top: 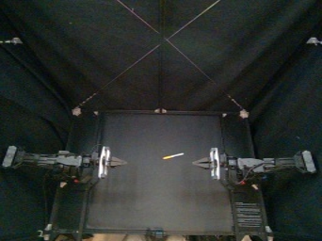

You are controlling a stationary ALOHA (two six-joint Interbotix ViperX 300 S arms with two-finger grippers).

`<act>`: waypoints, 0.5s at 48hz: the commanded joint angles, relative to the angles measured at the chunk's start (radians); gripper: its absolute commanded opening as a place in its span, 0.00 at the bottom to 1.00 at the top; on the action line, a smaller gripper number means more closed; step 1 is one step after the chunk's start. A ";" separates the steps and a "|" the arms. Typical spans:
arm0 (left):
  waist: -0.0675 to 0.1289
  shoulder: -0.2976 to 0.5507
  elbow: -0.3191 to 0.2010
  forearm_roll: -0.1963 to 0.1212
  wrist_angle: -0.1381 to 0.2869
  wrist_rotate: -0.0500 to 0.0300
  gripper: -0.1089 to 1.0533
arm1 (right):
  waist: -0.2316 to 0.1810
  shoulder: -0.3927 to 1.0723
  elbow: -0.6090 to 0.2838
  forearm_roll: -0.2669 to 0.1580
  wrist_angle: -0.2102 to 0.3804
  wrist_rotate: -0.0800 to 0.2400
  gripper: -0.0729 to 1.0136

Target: Uncap the pen

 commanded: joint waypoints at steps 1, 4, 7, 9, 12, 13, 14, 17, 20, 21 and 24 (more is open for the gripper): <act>0.000 0.012 -0.011 0.000 -0.006 0.0015 0.03 | -0.002 0.034 -0.008 0.000 -0.005 0.005 0.03; 0.000 0.032 -0.011 0.000 -0.012 0.0000 0.04 | -0.011 0.072 -0.014 0.005 -0.005 0.006 0.03; 0.000 0.060 -0.011 0.000 -0.018 -0.0015 0.06 | -0.031 0.126 -0.025 0.005 -0.005 0.006 0.04; 0.000 0.083 -0.011 -0.002 -0.025 -0.0015 0.07 | -0.051 0.166 -0.037 0.003 0.000 0.006 0.05; -0.005 0.124 -0.012 -0.002 -0.035 -0.0031 0.09 | -0.095 0.244 -0.061 -0.002 0.020 0.003 0.07; -0.006 0.138 -0.012 -0.002 -0.038 -0.0031 0.09 | -0.109 0.264 -0.067 -0.005 0.029 0.000 0.07; -0.011 0.153 -0.014 -0.002 -0.041 -0.0031 0.09 | -0.121 0.287 -0.075 -0.009 0.041 -0.003 0.07; -0.026 0.201 -0.018 -0.002 -0.052 -0.0031 0.09 | -0.160 0.348 -0.100 -0.029 0.084 -0.009 0.09; -0.043 0.250 -0.025 -0.002 -0.061 -0.0031 0.09 | -0.201 0.414 -0.135 -0.066 0.140 -0.005 0.13; -0.048 0.265 -0.026 -0.002 -0.064 -0.0031 0.09 | -0.204 0.422 -0.140 -0.071 0.149 -0.005 0.14; -0.057 0.302 -0.029 -0.002 -0.072 -0.0031 0.09 | -0.230 0.479 -0.176 -0.109 0.201 -0.005 0.19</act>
